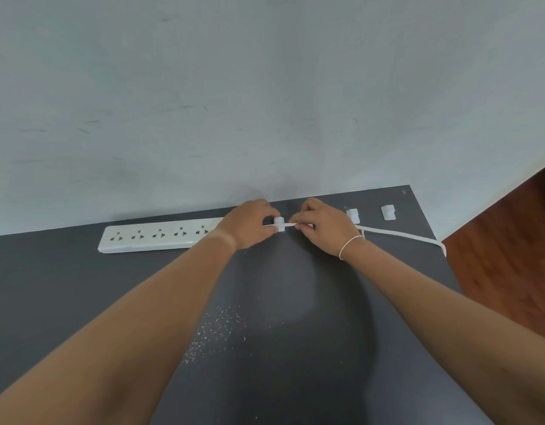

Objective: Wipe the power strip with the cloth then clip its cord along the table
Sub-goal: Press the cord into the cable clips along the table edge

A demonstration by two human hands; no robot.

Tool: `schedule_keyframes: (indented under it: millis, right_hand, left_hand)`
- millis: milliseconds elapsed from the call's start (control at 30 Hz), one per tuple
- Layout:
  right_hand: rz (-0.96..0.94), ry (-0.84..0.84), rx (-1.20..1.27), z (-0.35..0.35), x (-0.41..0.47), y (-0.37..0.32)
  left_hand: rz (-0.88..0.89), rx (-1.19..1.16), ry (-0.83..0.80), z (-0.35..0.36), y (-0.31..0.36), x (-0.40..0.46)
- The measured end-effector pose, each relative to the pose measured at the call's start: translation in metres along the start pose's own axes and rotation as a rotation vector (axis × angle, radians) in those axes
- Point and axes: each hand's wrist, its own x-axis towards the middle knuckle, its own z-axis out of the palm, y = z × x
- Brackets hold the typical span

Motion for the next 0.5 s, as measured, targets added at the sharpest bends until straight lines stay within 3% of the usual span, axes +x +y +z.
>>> schedule_keyframes:
  millis: [500]
  right_hand:
    - [0.039, 0.016, -0.009, 0.006, -0.002, 0.0]
  left_hand:
    - [-0.043, -0.072, -0.043, -0.005, 0.006, 0.015]
